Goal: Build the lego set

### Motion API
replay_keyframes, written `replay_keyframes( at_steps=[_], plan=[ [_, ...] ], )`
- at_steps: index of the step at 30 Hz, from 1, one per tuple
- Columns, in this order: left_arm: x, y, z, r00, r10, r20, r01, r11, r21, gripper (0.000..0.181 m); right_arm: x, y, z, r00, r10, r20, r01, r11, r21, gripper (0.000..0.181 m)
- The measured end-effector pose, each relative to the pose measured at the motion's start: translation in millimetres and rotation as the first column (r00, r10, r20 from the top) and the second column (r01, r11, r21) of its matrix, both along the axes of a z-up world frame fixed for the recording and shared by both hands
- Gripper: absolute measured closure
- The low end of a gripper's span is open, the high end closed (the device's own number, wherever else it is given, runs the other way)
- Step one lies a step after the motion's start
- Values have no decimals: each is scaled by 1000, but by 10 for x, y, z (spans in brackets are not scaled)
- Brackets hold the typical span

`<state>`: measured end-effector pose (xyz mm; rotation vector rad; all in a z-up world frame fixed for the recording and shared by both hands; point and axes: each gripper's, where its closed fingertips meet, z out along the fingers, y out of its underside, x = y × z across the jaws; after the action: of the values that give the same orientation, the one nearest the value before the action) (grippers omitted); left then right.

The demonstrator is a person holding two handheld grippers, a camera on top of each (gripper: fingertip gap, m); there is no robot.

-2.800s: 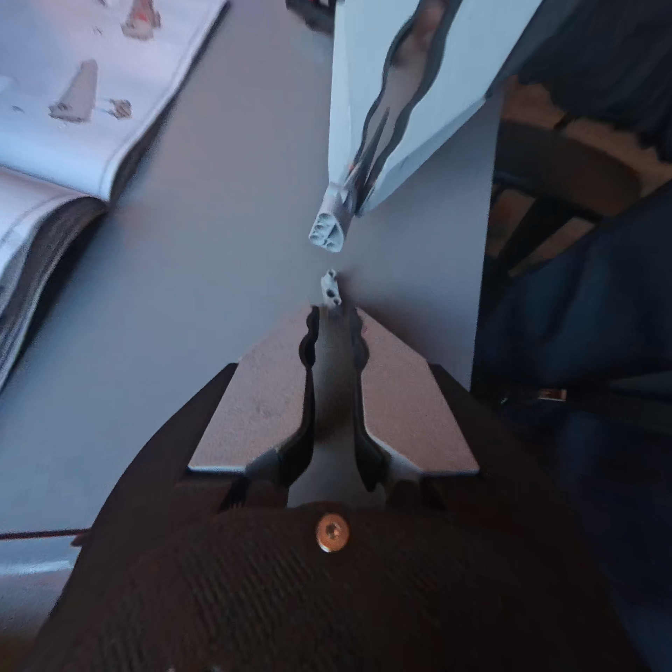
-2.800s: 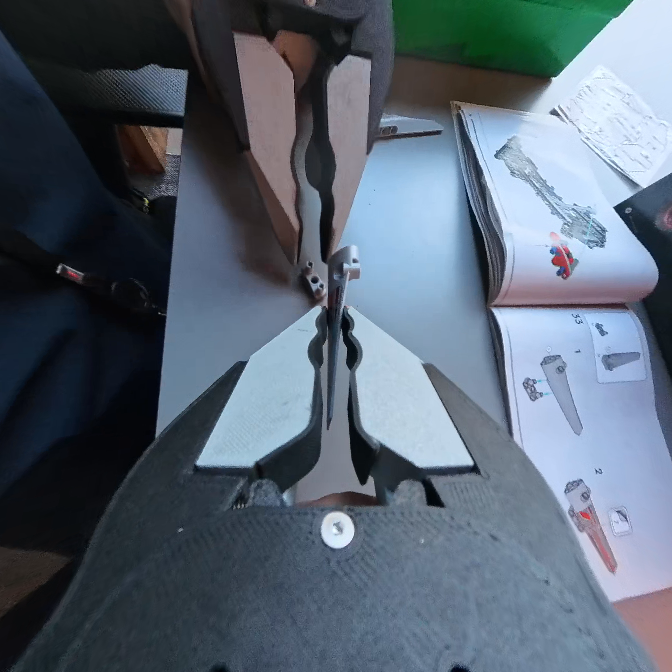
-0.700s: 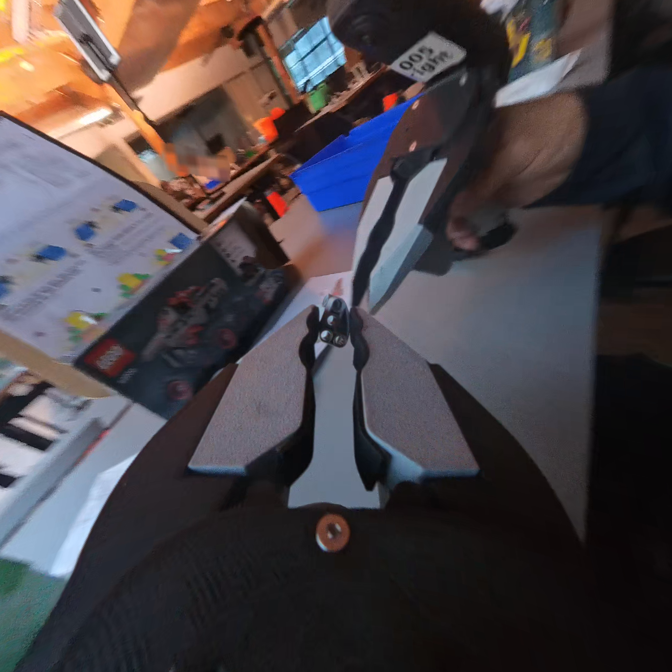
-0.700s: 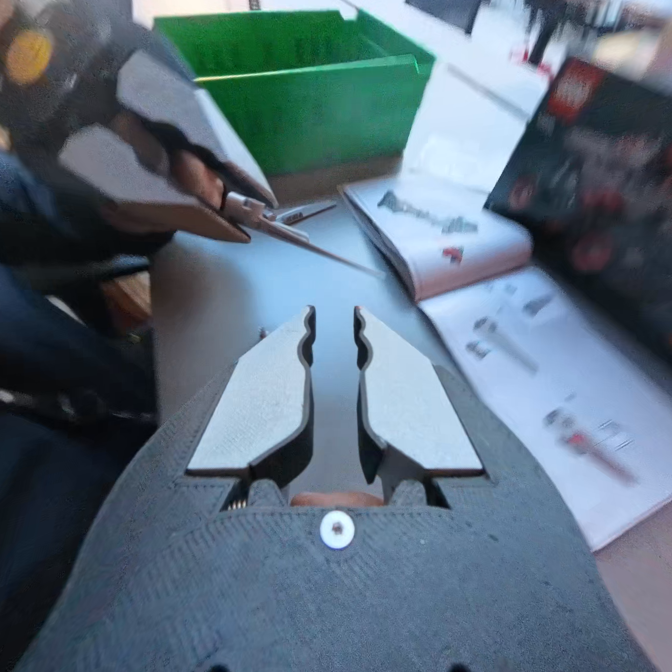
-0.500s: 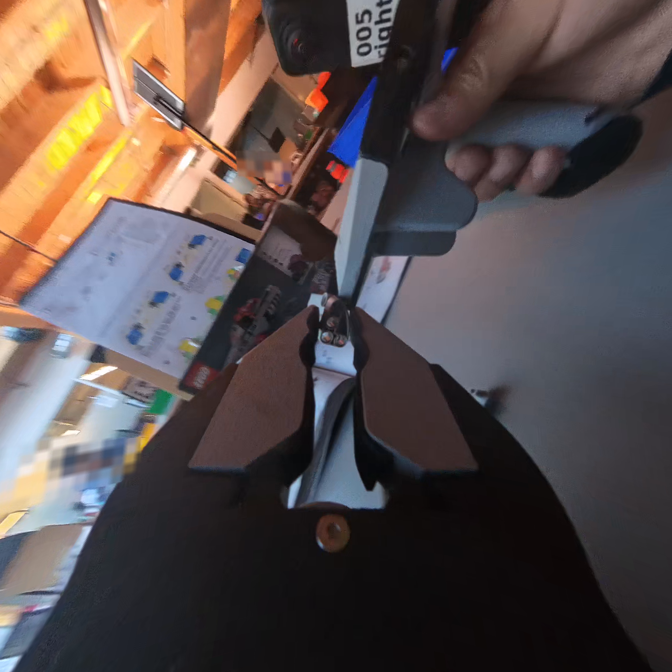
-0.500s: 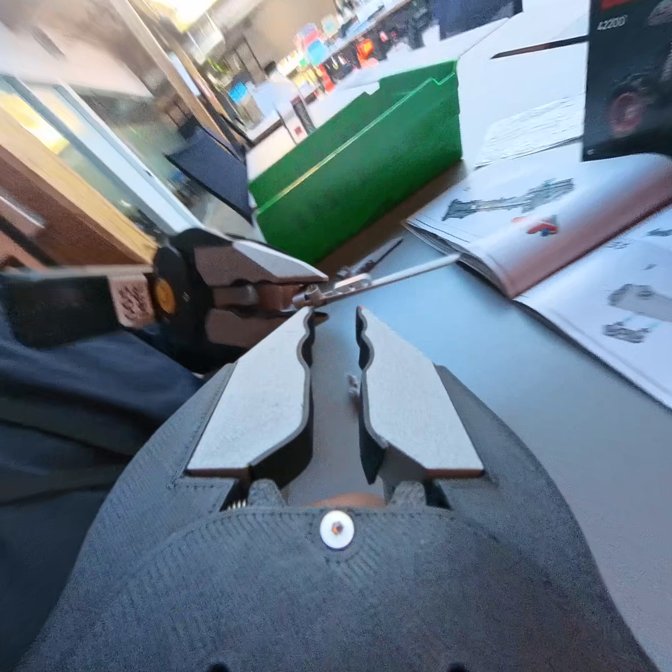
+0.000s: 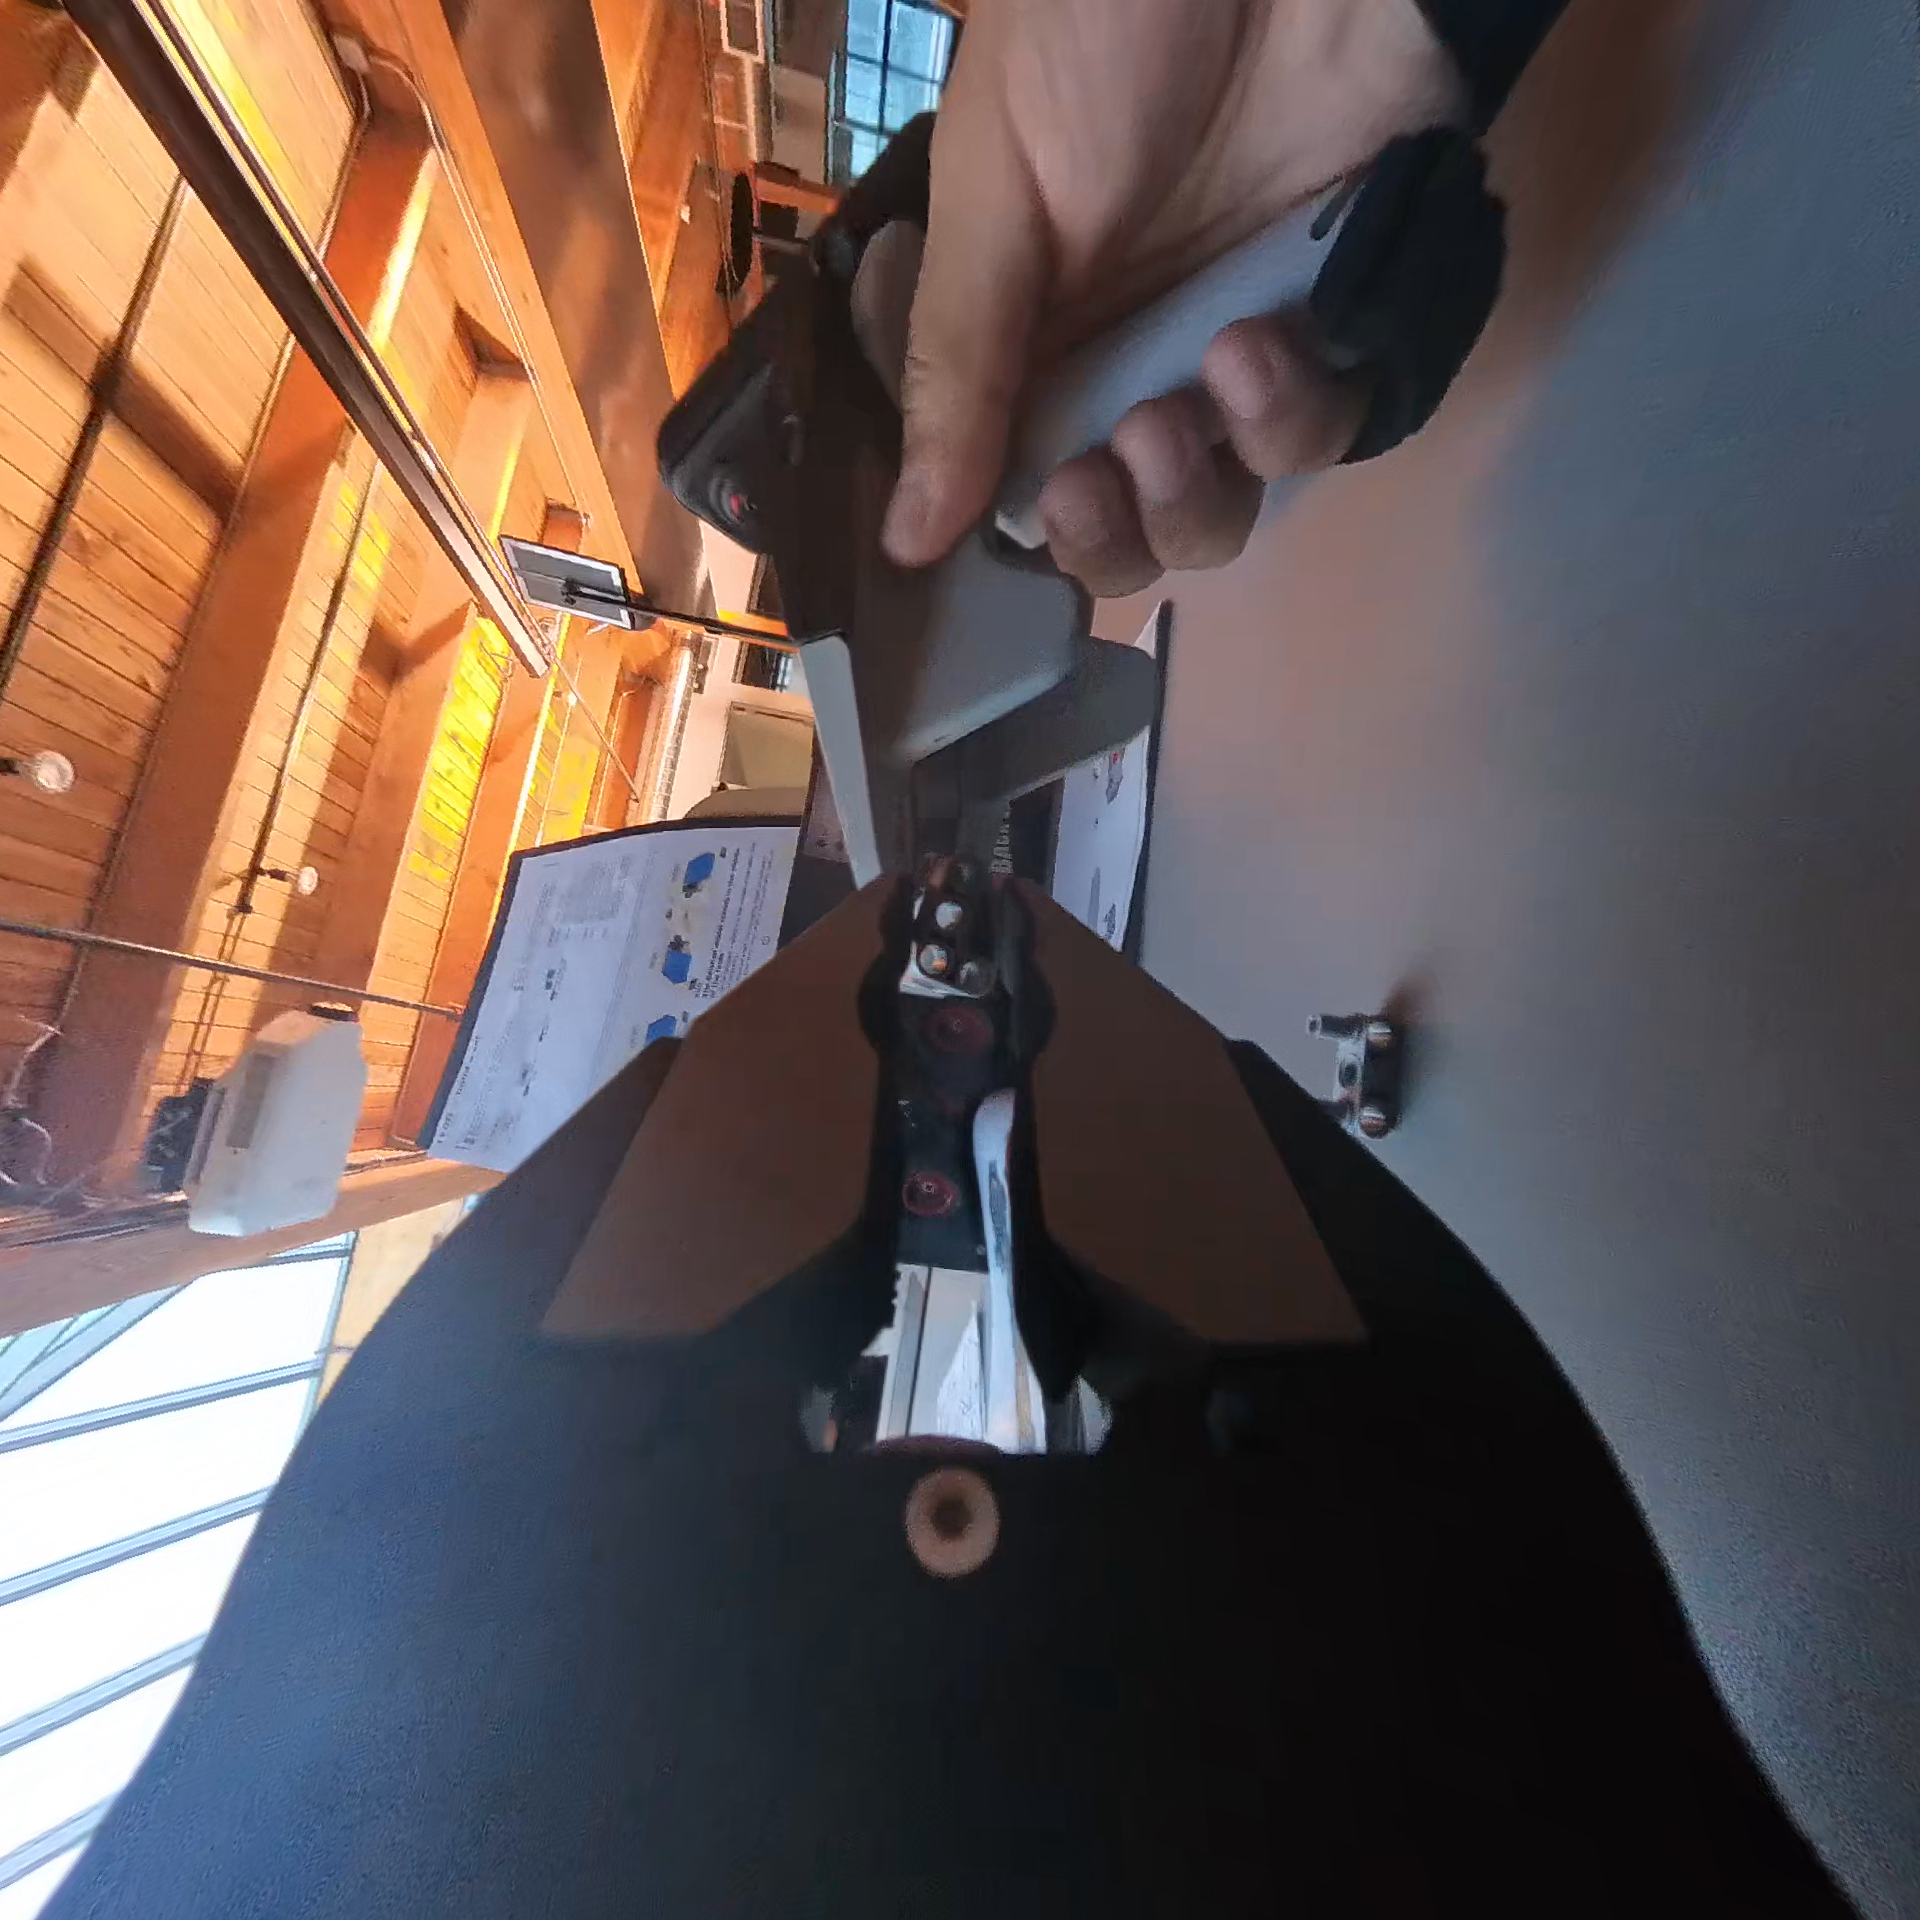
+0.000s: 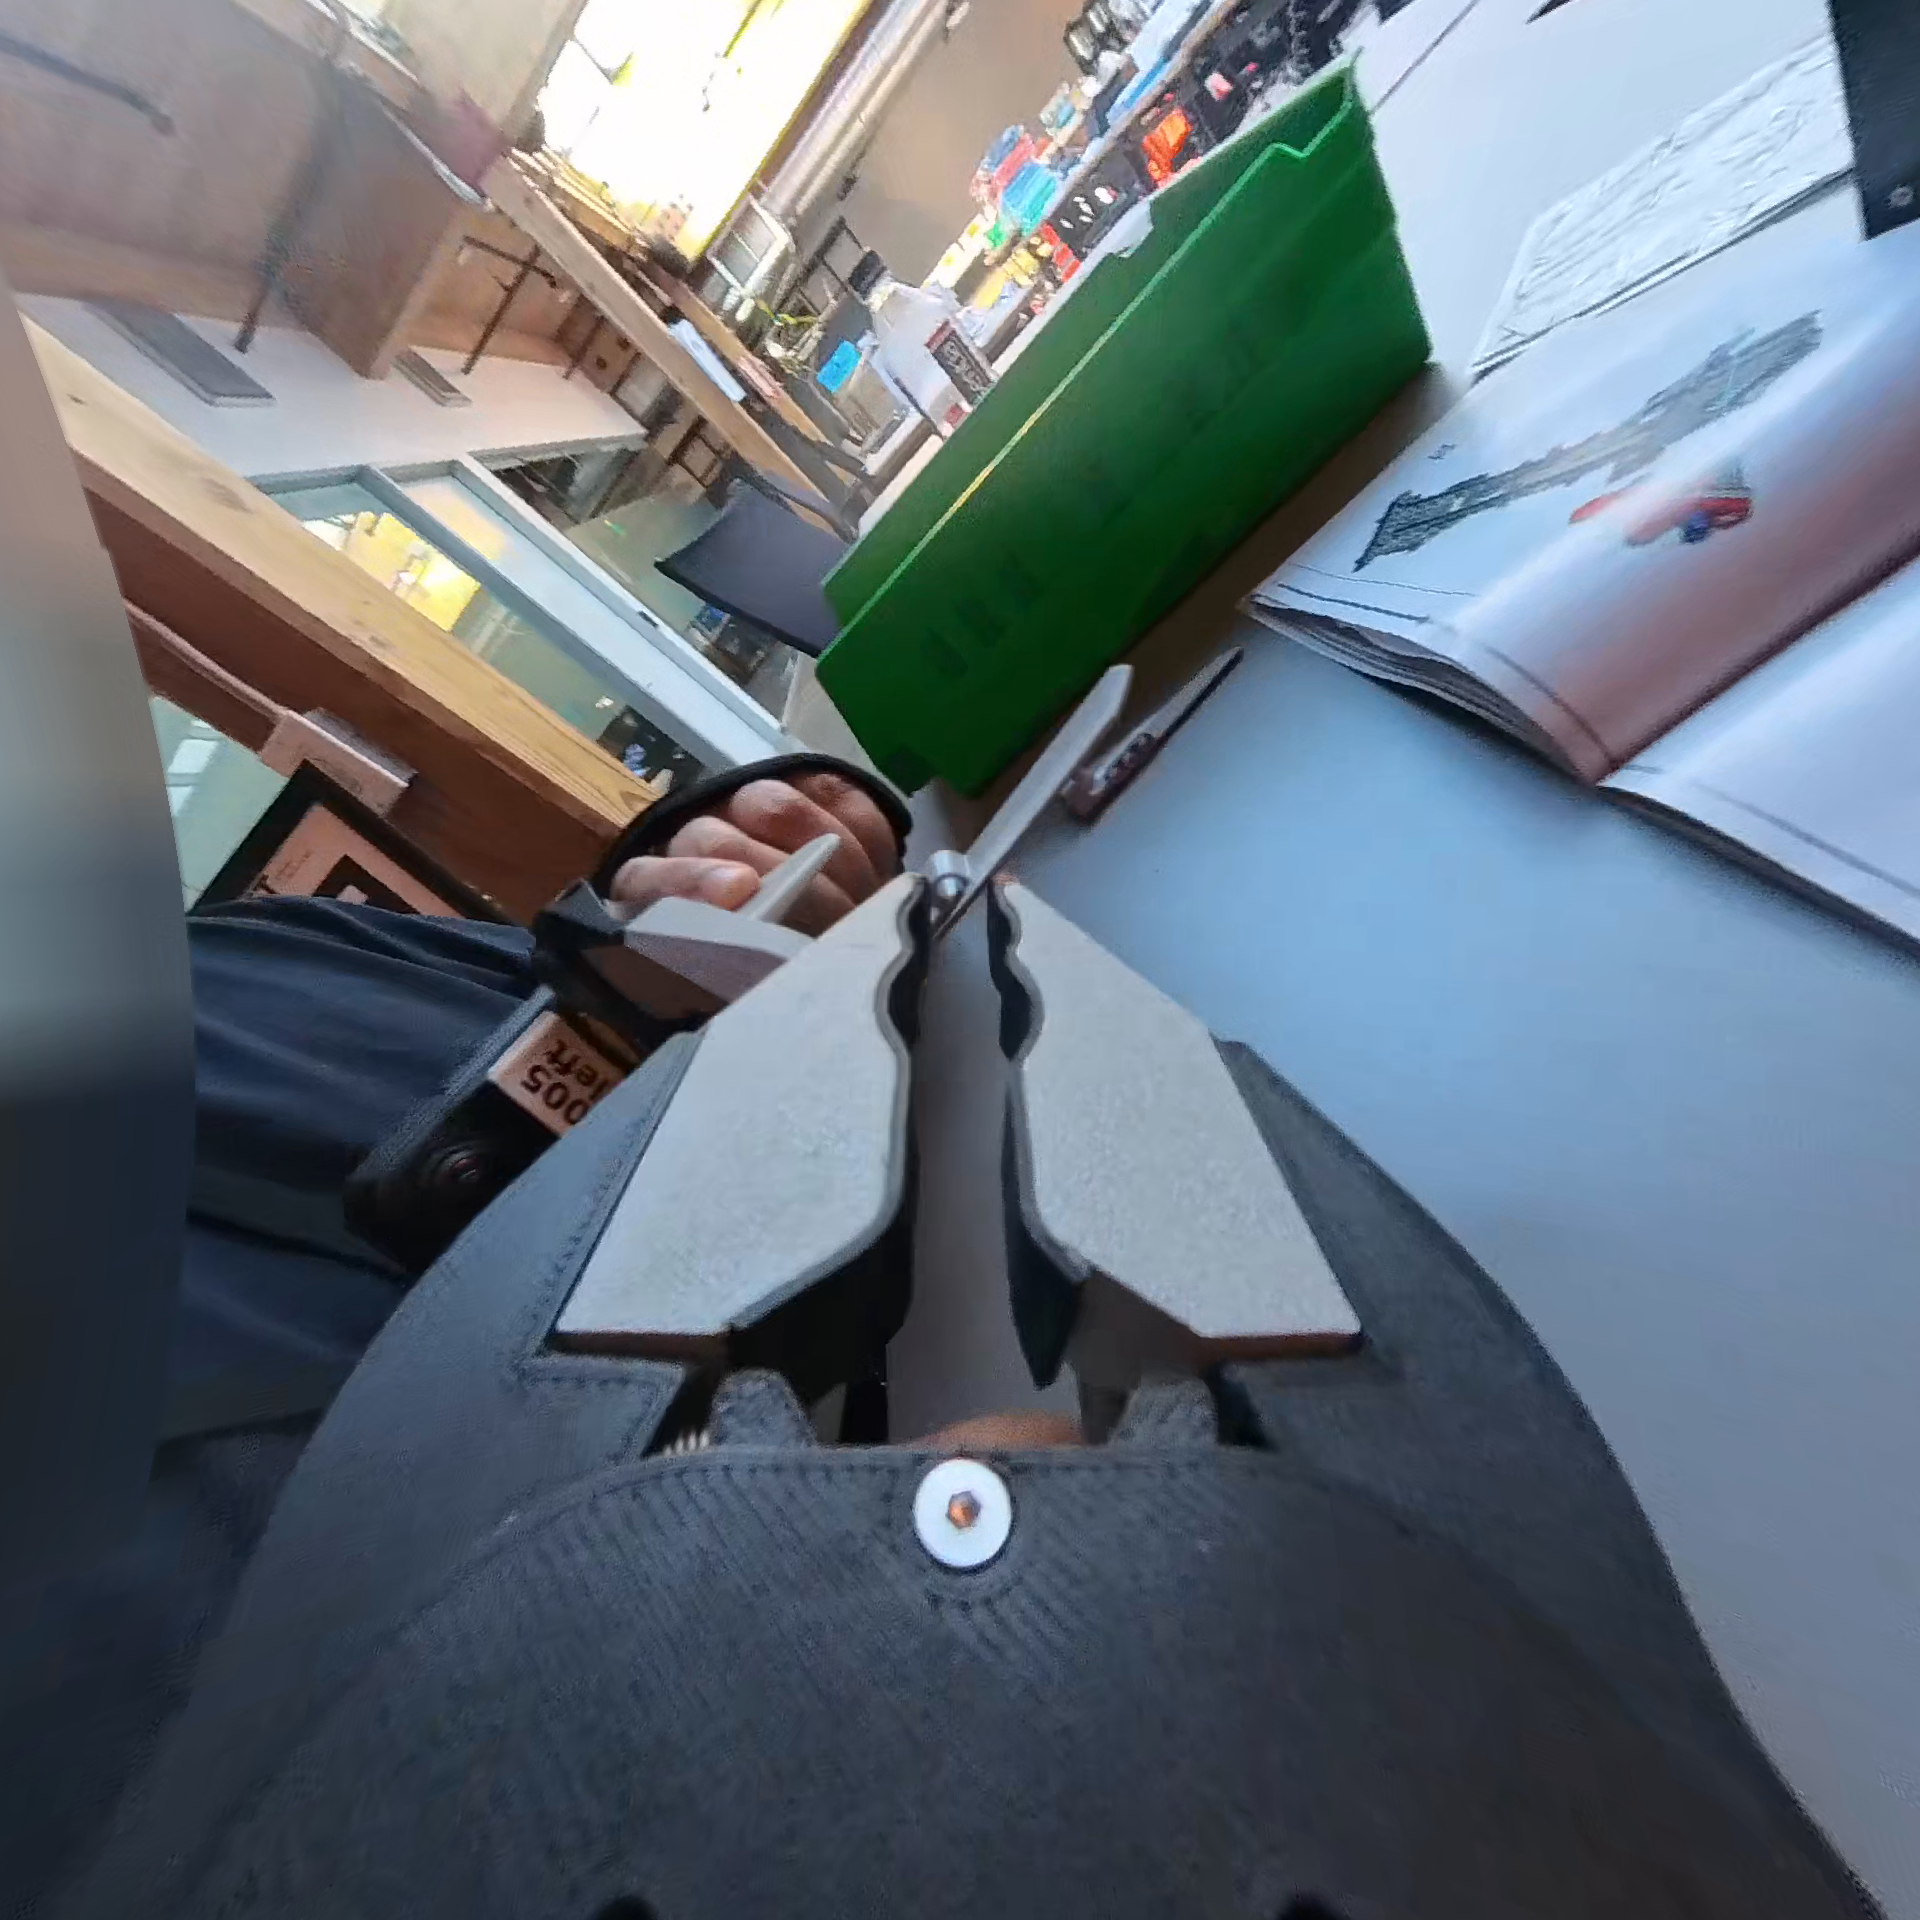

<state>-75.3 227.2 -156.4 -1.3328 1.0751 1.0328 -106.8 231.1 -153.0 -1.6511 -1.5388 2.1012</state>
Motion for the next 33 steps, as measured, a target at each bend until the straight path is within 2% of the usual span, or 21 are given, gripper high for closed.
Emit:
replay_keyframes(
  at_steps=[3,9,11,13,16,18,20,23,25,26,29,33],
  plan=[
    [-1,1,-2,1000,-9,-28,10,1000,7,168,-8,-7,12,999,37,9,-36,996,-78,176],
    [-36,13,-18,1000,0,-25,0,1000,8,168,-41,11,-3,999,43,11,-42,998,-48,180],
    [-13,12,-76,999,-26,35,28,999,-38,168,-43,19,45,999,40,-7,-40,998,-44,181],
    [37,-27,-78,977,-74,199,95,991,-99,168,-44,86,64,1000,14,-14,-14,1000,2,181],
    [-50,-84,84,876,-63,479,151,978,-147,165,15,177,11,1000,14,14,-16,988,152,181],
    [-214,-71,154,776,11,630,154,966,-207,163,64,218,-116,998,14,68,-36,945,324,181],
    [-381,-21,128,639,127,759,176,936,-305,163,117,184,-208,991,47,125,-100,883,459,181],
    [-413,20,40,406,243,881,343,853,-393,162,167,45,-296,973,123,196,-216,785,581,181],
    [-416,47,31,277,276,920,429,822,-375,162,165,-5,-328,964,144,223,-255,740,622,181],
    [-409,52,28,233,275,933,463,812,-355,165,160,-23,-334,962,152,228,-266,727,633,181],
    [-321,16,-12,147,296,944,566,757,-325,177,148,-44,-361,955,167,245,-289,709,643,181],
    [-268,3,-93,134,324,937,609,719,-335,181,141,-66,-386,948,189,258,-314,700,641,181]
  ],
)
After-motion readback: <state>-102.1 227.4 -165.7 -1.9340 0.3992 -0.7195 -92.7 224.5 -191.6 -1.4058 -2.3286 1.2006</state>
